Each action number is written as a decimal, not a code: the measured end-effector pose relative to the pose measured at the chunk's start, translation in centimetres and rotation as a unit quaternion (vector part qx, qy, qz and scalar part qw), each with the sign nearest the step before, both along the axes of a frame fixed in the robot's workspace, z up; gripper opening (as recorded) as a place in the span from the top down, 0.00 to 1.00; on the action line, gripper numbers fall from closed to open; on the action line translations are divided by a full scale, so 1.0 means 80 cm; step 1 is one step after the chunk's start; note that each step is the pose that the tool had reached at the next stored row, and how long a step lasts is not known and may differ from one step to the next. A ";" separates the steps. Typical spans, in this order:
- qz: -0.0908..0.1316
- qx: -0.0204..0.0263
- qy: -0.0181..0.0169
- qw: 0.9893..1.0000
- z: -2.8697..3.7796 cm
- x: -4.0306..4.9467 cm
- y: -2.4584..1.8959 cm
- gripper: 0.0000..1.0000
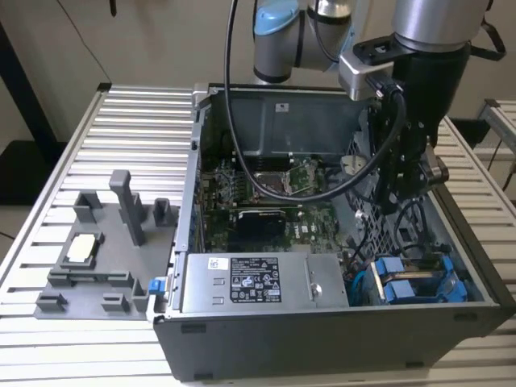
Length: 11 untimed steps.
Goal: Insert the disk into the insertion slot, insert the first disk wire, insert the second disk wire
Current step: 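Insert the second disk wire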
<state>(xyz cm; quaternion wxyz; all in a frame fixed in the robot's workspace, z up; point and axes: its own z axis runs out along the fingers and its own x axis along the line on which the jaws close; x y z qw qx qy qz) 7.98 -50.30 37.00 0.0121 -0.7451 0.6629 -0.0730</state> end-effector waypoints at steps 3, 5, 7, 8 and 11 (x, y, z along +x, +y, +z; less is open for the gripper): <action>0.000 -0.001 0.000 1.000 0.0000 -0.001 0.0020 0.74; 0.000 -0.001 0.000 1.000 0.0000 -0.002 0.0064 0.74; 0.000 -0.001 0.000 1.000 0.0000 -0.002 0.0090 0.74; 0.000 -0.001 -0.001 1.000 0.0000 -0.002 0.0090 0.74; 0.000 -0.002 -0.001 1.000 -0.0006 -0.002 0.0091 0.74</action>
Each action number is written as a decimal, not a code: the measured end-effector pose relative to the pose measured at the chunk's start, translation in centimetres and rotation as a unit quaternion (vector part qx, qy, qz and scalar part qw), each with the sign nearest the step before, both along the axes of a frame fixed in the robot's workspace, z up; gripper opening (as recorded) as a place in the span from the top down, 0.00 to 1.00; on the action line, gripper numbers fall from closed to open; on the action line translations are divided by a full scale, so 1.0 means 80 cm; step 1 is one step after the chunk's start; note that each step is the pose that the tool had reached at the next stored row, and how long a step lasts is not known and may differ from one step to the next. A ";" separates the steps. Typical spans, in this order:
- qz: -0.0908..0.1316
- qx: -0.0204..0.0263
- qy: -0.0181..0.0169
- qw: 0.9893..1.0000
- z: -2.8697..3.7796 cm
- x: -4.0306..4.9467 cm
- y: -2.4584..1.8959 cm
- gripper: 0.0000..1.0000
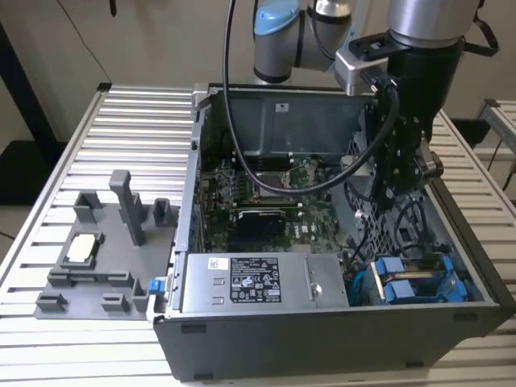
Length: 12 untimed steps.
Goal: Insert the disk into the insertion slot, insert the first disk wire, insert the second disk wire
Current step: 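Insert the second disk wire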
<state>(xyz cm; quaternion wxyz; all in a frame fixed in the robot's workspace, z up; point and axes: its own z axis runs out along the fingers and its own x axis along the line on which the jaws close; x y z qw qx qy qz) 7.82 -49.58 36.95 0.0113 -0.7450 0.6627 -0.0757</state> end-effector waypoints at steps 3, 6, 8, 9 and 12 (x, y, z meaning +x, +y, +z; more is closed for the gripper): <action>0.000 -0.001 -0.001 1.000 -0.0008 0.000 0.0000 0.74; 0.000 -0.002 -0.001 1.000 -0.0015 0.000 0.0000 0.74; 0.000 -0.003 -0.001 1.000 -0.0020 0.000 0.0000 0.74; 0.000 -0.003 -0.001 1.000 -0.0022 0.000 0.0000 0.74; 0.000 -0.003 -0.001 1.000 -0.0026 0.000 -0.0003 0.74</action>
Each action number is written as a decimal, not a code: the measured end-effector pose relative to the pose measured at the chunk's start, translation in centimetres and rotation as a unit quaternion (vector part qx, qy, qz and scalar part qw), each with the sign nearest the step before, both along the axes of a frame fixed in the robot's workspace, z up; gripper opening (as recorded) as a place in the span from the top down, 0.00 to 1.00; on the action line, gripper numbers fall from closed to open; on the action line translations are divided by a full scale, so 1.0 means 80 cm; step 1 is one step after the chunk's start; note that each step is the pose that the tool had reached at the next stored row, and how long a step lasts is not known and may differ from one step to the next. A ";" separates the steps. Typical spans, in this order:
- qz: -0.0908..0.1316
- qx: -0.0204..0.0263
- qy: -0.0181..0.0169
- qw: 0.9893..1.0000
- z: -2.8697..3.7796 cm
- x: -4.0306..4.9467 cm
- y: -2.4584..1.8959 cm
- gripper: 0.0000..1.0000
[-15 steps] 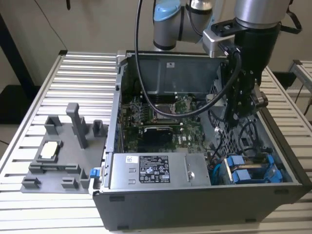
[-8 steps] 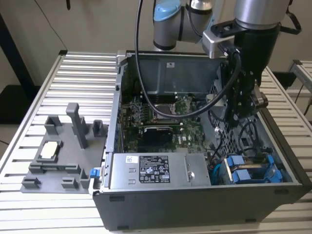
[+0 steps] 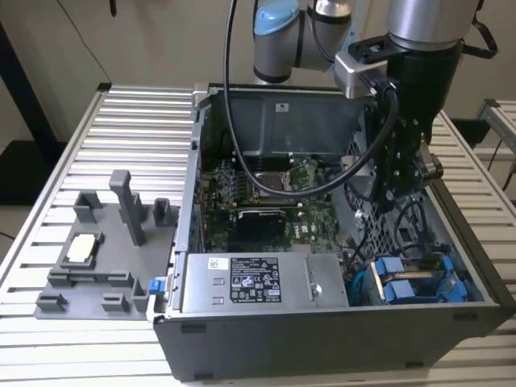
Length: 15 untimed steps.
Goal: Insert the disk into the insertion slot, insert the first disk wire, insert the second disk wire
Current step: 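Insert the second disk wire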
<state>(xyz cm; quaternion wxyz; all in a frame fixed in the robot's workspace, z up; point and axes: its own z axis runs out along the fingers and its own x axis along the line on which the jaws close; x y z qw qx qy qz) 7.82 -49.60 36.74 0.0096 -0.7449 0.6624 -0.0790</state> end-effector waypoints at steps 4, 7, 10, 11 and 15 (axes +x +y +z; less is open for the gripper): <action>0.000 0.000 0.000 1.000 -0.0007 0.000 -0.0010 0.74; 0.000 0.000 0.000 1.000 -0.0011 0.001 -0.0027 0.76; 0.000 0.000 0.000 1.000 -0.0014 0.001 -0.0029 0.83; 0.000 0.000 0.000 1.000 -0.0014 0.001 -0.0029 0.83; 0.000 0.000 0.000 1.000 -0.0018 0.001 -0.0031 0.83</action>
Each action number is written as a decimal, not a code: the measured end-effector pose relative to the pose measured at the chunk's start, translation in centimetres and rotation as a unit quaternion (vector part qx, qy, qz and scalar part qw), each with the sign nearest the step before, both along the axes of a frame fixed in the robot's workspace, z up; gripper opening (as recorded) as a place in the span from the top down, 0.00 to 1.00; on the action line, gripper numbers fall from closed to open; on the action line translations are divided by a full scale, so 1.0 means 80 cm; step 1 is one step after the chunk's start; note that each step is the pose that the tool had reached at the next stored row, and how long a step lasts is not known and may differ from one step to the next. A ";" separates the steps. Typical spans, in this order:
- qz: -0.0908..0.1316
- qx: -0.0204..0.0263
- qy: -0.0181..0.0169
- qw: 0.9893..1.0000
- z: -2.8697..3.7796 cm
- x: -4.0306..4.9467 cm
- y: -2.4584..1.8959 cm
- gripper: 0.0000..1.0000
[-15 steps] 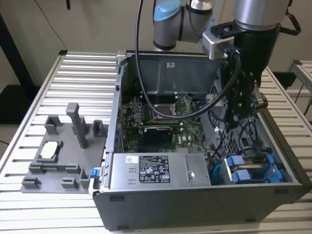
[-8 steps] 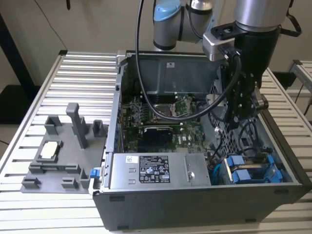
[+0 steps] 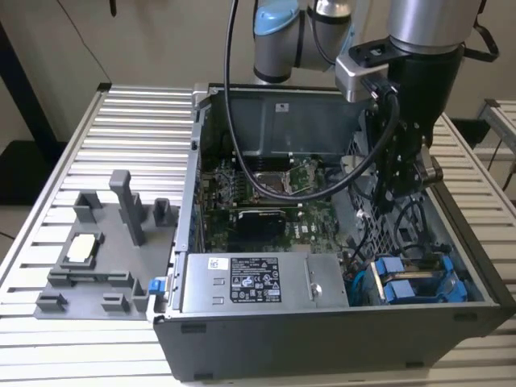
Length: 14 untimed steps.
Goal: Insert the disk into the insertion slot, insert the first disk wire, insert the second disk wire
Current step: 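Insert the second disk wire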
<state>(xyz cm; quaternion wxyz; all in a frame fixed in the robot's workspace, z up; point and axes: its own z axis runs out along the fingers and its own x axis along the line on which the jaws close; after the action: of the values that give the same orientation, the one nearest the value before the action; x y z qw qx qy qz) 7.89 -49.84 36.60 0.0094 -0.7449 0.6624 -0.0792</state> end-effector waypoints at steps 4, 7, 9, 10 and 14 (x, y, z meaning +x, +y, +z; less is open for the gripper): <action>0.000 0.000 0.000 1.000 0.0000 0.000 -0.0001 0.84; 0.000 0.000 0.000 1.000 0.0000 0.000 -0.0001 0.84; 0.000 0.000 0.000 1.000 0.0001 0.000 -0.0002 0.84; 0.000 0.000 0.000 1.000 0.0000 0.001 -0.0006 0.84; 0.000 0.000 0.003 1.000 0.0000 0.006 -0.0052 0.84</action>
<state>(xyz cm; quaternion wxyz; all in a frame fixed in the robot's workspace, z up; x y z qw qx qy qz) 8.35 -50.26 36.60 0.0069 -0.7452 0.6624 -0.0769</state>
